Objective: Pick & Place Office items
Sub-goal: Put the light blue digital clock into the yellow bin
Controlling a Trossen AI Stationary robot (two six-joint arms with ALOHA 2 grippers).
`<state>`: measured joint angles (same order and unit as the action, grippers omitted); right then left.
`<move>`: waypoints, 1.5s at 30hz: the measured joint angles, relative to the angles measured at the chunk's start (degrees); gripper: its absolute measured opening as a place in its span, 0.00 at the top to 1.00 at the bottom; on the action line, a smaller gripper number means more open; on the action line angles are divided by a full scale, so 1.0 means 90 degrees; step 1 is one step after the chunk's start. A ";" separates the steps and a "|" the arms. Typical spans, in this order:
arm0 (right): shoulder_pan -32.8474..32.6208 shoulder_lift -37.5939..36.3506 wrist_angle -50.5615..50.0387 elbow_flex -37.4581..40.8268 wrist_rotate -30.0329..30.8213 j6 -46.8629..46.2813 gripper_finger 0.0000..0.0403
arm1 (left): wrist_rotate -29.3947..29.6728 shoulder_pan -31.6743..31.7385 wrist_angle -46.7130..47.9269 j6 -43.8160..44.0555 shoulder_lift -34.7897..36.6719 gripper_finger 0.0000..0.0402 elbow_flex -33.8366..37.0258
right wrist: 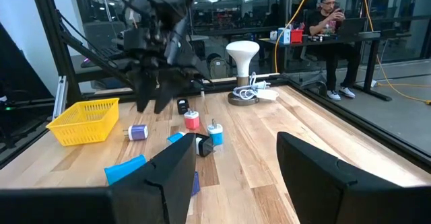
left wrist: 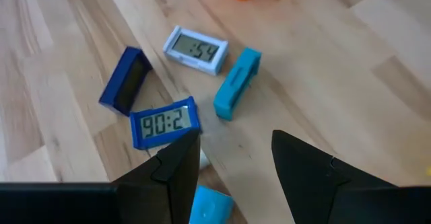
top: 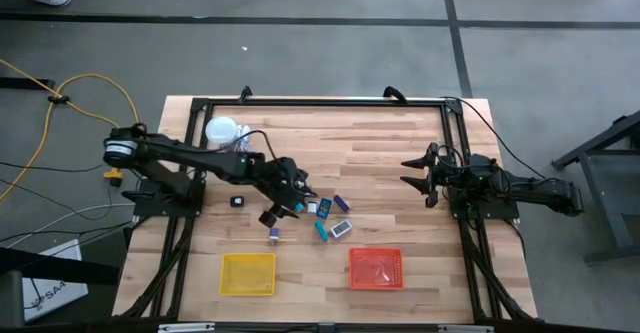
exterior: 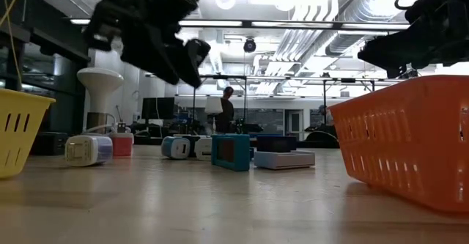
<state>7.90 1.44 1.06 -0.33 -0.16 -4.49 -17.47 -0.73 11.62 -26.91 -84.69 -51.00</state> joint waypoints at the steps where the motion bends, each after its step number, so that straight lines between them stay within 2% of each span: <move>1: -0.0002 0.0002 0.0000 0.0000 0.0000 0.0000 0.52 | 0.0003 0.0000 -0.0100 0.0024 -0.0100 0.56 0.0000; 7: 0.0000 0.0000 0.0000 0.0000 0.0000 0.0000 0.52 | 0.0004 -0.0002 -0.0537 0.0119 -0.0449 0.56 0.0000; 17: 0.0000 0.0000 0.0000 0.0000 0.0000 0.0000 0.52 | 0.0282 -0.0190 -0.0618 0.0123 -0.0495 0.56 0.0002; 32: 0.0000 0.0000 0.0000 0.0001 0.0000 0.0002 0.52 | 0.0484 -0.0452 -0.1519 -0.0364 -0.1206 0.56 -0.0013; 38: -0.0002 0.0000 0.0002 0.0000 0.0006 0.0000 0.52 | 0.0480 -0.0449 -0.1324 -0.0405 -0.1459 0.56 -0.0405; 45: -0.0001 0.0002 0.0002 0.0000 0.0000 0.0000 0.52 | 0.0478 -0.0449 -0.0602 -0.0418 -0.1626 0.56 -0.0947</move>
<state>7.89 1.45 1.08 -0.34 -0.16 -4.49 -13.17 -4.78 6.20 -30.68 -99.33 -59.53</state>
